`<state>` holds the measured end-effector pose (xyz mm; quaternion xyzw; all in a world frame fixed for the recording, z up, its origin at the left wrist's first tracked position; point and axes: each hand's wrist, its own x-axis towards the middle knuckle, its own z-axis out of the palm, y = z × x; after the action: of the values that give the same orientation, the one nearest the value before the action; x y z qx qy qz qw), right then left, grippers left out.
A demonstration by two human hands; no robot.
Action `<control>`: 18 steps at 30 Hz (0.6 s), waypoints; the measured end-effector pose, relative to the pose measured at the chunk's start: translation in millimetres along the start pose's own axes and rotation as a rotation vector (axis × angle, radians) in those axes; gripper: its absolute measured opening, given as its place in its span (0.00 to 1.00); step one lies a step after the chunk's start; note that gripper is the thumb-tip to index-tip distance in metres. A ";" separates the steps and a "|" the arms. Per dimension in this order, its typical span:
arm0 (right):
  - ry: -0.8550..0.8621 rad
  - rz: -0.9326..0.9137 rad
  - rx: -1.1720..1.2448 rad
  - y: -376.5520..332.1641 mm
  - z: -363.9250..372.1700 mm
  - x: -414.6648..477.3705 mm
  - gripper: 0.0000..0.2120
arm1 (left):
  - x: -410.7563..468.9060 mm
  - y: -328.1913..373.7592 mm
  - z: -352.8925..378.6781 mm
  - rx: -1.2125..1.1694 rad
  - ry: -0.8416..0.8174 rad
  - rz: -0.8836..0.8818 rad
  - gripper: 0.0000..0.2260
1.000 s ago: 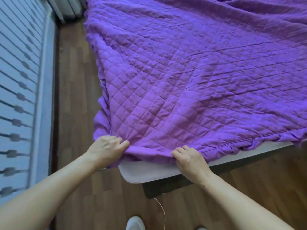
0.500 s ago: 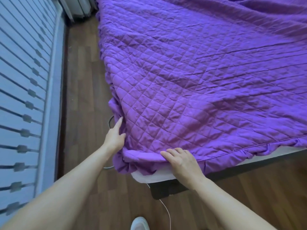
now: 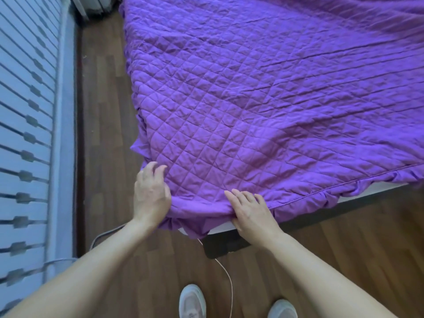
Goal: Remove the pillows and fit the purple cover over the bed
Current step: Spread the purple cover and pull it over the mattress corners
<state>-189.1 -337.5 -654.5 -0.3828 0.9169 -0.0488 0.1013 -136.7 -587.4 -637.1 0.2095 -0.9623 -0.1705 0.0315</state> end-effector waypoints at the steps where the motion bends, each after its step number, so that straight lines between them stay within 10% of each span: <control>1: 0.005 -0.006 -0.020 2.0 2.7 -3.0 0.31 | -11.7 1.4 1.7 -0.100 -0.012 0.184 0.15; 6: 0.054 -0.120 -0.042 4.7 7.3 -19.3 0.13 | -54.5 -9.6 15.1 0.234 -0.210 0.701 0.11; 14: 0.073 0.025 -0.076 38.6 -1.8 -34.5 0.28 | -26.2 2.6 -0.2 0.101 -0.280 0.290 0.08; 18: 0.066 0.150 0.016 67.3 -4.6 -31.4 0.17 | -45.9 47.9 13.4 0.076 0.028 0.601 0.09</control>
<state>-215.2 -267.8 -656.6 -0.3104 0.9455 -0.0609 0.0773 -115.5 -523.3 -632.8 -0.0814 -0.9864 -0.1144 0.0859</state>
